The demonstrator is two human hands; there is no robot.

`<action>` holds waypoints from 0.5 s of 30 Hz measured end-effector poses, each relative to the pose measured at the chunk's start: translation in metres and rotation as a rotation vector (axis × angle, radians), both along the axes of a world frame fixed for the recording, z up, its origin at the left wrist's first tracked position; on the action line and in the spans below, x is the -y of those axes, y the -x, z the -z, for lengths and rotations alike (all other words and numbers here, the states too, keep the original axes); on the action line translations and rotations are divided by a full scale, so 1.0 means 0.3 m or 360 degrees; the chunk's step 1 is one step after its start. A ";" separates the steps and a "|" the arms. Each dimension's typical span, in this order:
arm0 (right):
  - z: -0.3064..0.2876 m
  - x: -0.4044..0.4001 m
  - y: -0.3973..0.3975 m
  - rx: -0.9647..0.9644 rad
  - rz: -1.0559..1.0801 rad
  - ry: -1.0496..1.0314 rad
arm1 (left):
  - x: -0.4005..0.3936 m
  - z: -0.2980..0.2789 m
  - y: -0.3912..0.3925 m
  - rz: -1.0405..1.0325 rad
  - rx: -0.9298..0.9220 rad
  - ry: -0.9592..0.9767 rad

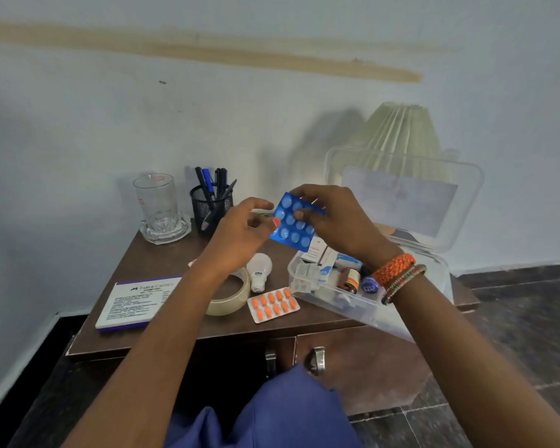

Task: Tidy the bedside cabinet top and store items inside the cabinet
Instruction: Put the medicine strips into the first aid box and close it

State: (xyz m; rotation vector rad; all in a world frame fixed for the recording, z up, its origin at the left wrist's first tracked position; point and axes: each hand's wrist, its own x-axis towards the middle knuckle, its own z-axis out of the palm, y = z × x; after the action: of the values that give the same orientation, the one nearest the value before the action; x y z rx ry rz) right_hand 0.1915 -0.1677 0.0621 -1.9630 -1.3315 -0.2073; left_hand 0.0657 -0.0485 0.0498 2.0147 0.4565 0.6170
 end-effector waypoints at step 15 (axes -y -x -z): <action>0.196 0.487 -0.108 -0.0411 0.0624 -0.0221 | 0.353 0.144 -0.222 0.0659 -0.0553 -0.0196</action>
State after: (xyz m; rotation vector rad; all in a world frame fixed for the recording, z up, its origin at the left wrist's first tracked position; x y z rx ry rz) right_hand 0.2239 -0.3140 0.0034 -2.0357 -0.7425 -0.2173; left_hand 0.1324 -0.1543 0.0066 2.2564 0.1923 0.0401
